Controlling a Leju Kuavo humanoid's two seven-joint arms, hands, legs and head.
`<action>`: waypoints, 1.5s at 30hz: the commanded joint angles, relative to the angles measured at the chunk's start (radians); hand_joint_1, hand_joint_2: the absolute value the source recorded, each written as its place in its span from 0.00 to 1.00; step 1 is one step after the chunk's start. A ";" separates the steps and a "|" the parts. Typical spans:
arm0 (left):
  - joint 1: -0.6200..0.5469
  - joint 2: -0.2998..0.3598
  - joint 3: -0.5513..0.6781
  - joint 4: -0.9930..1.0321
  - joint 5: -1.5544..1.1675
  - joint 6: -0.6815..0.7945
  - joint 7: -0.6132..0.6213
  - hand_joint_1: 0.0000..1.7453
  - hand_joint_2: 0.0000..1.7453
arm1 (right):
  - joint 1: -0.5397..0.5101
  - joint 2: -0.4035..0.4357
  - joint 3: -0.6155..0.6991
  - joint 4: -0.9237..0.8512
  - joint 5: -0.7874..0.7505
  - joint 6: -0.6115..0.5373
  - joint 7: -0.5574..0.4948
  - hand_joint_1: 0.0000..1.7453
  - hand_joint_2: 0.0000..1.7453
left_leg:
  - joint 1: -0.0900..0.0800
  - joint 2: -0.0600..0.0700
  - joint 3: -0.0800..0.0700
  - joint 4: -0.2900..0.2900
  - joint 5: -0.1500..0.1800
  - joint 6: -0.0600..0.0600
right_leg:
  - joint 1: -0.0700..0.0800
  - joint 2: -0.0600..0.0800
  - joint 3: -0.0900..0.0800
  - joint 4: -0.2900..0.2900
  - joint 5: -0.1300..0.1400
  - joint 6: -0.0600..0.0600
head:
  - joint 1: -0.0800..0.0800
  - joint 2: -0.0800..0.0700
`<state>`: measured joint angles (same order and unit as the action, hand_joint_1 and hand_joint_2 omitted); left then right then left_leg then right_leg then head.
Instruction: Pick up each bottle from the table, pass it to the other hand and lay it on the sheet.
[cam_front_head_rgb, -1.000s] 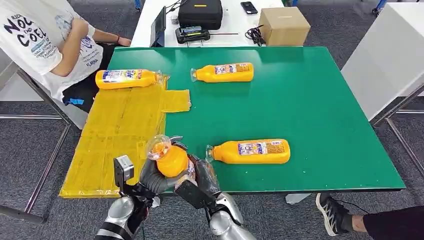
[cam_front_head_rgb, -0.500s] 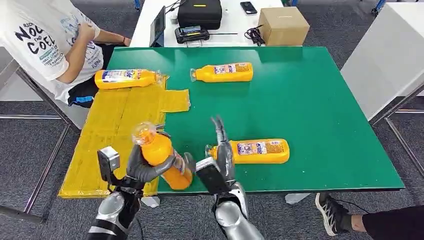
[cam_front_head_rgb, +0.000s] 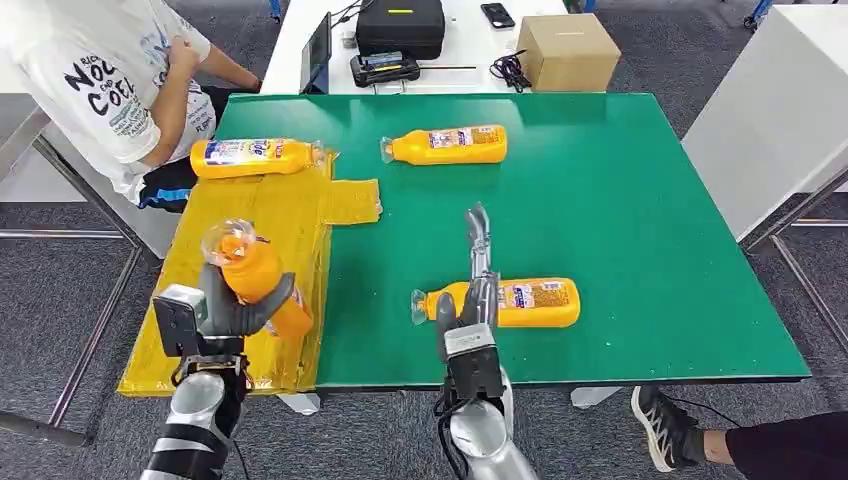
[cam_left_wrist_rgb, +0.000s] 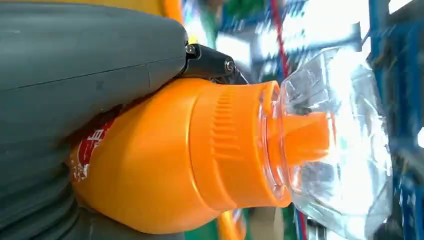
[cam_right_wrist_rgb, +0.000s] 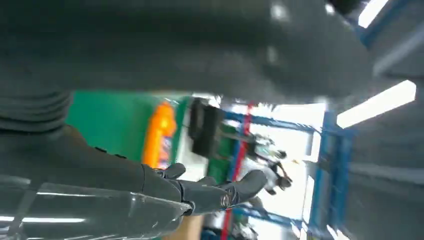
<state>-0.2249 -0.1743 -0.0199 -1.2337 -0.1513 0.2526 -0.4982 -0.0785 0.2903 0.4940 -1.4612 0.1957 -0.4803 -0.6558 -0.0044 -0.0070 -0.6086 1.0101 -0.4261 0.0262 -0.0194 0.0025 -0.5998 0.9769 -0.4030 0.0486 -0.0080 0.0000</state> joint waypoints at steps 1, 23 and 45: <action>-0.085 0.017 0.079 0.046 -0.063 0.063 -0.029 1.00 1.00 | 0.021 -0.055 0.036 -0.141 -0.046 -0.011 -0.005 0.00 0.00 | 0.002 -0.001 0.002 0.000 -0.001 -0.001 | 0.002 -0.001 0.003 -0.001 -0.001 -0.002 | 0.000 0.000; -0.286 0.168 -0.075 0.497 -1.062 0.396 0.144 1.00 1.00 | -0.030 -0.045 0.047 -0.060 -0.114 0.045 0.000 0.00 0.00 | 0.001 0.000 0.005 -0.002 0.000 -0.002 | 0.001 -0.001 0.005 -0.002 0.000 -0.002 | 0.000 0.000; -0.270 0.191 -0.088 0.678 -1.064 0.172 0.093 1.00 1.00 | -0.033 -0.029 0.048 0.003 -0.123 0.108 0.031 0.00 1.00 | 0.002 0.003 0.005 -0.001 -0.001 -0.001 | 0.002 0.002 0.005 -0.001 -0.001 -0.002 | 0.000 0.000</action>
<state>-0.4728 -0.0103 -0.0866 -0.6569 -1.2295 0.4837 -0.3979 -0.0696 0.2777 0.5276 -1.5453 0.0805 -0.3845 -0.6386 -0.0044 -0.0068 -0.6079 1.0100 -0.4252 0.0265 -0.0195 0.0025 -0.5988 0.9773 -0.4029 0.0486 -0.0076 0.0000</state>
